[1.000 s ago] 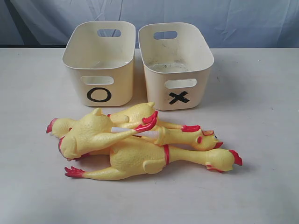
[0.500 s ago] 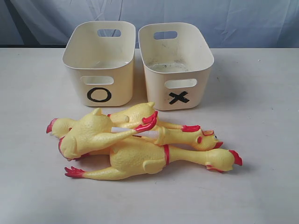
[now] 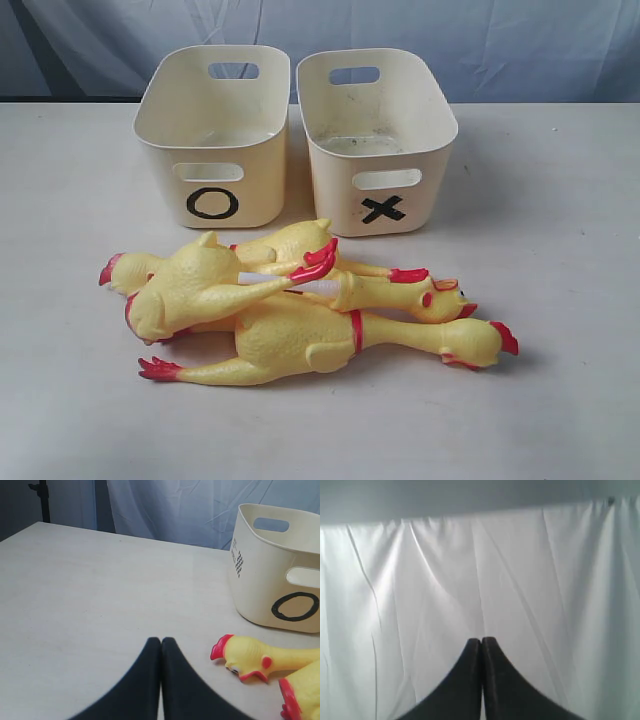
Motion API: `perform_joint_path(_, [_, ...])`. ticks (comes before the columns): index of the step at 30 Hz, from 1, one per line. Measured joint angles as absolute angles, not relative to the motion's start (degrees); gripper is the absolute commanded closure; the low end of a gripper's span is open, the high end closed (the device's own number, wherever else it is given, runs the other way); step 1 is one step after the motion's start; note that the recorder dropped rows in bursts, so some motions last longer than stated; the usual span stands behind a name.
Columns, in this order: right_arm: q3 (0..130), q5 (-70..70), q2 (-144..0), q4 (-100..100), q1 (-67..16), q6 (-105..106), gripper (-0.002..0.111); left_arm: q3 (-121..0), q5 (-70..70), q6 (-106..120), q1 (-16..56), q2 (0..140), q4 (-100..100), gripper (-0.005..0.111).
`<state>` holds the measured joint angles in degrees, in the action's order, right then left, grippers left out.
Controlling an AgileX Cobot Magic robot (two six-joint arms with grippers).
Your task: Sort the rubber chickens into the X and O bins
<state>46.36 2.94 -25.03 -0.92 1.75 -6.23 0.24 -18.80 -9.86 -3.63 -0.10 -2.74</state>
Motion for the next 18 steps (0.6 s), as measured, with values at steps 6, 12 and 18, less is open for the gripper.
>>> perform_joint_path(6, [52.2,29.4,-52.6,29.7,1.6,1.5,0.109,0.2,-18.8,-9.9,-3.6,-0.1,-2.7,0.107])
perform_joint_path(12, [52.5,40.6,-59.1,63.1,-3.4,50.2,0.109,0.2,-18.8,-9.9,-3.6,-0.1,-2.7,0.107])
perform_joint_path(18, [53.3,52.1,-65.5,73.9,-16.8,73.3,0.109,0.2,-18.8,-9.9,-3.6,-0.1,-2.7,0.107])
